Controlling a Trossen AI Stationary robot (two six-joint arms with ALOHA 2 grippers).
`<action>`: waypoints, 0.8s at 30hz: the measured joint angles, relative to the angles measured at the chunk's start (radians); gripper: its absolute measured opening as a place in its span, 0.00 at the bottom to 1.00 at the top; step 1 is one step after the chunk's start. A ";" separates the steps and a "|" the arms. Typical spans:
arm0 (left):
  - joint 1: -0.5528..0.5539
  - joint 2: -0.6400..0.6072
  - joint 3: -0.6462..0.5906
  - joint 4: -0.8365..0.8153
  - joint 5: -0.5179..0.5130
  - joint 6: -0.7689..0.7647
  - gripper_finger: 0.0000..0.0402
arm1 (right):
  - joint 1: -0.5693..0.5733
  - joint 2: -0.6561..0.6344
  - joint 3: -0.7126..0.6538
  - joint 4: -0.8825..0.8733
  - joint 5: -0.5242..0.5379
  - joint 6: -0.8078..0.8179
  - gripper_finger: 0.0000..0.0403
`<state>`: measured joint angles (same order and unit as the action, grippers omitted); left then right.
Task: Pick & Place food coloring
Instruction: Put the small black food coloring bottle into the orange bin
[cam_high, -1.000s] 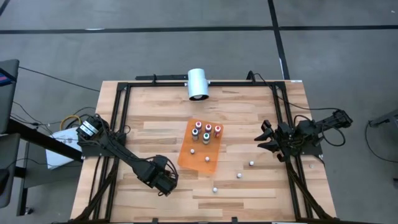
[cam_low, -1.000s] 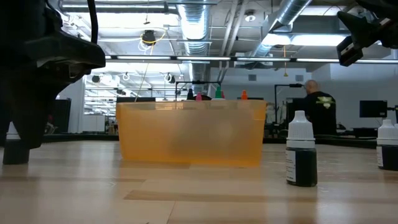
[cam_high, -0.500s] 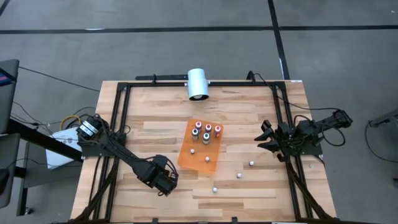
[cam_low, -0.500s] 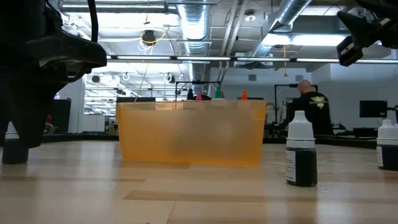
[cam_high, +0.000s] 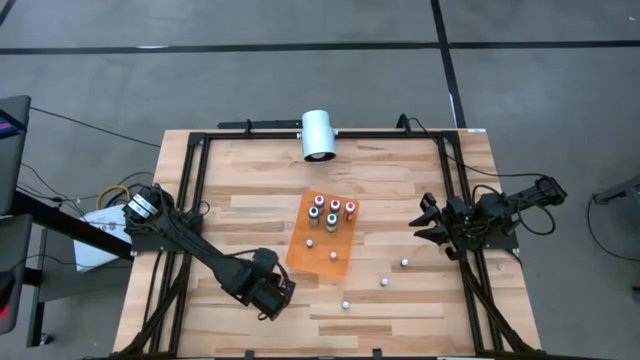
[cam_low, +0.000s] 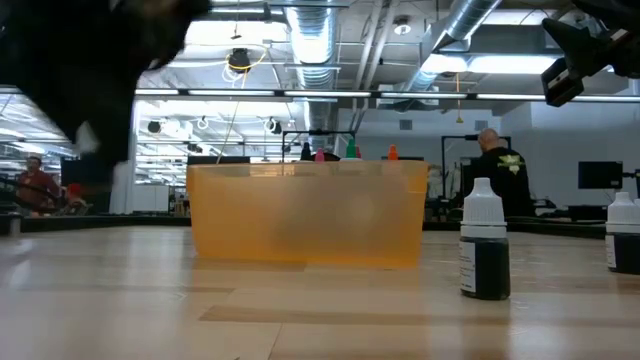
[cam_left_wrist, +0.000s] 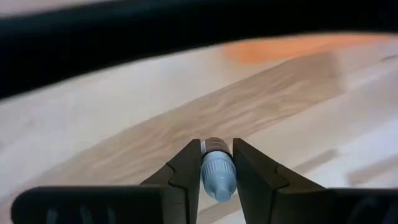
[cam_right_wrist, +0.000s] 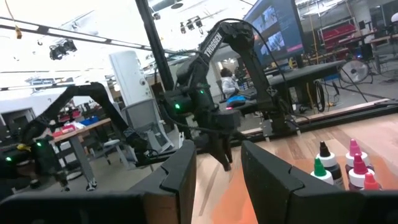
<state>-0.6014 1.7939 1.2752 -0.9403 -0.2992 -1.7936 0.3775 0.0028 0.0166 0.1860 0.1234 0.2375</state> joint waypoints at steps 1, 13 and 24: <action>0.001 0.000 0.026 -0.013 -0.024 0.022 0.19 | 0.000 0.000 0.000 0.000 0.000 0.000 0.29; 0.181 0.007 0.199 0.043 -0.141 0.531 0.18 | 0.000 0.000 0.000 -0.002 0.000 0.000 0.29; 0.292 0.094 0.198 0.051 -0.006 0.668 0.18 | 0.000 0.001 0.000 -0.017 0.000 -0.001 0.29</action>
<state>-0.3092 1.8875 1.4731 -0.8890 -0.3047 -1.1255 0.3775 0.0038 0.0167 0.1691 0.1234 0.2364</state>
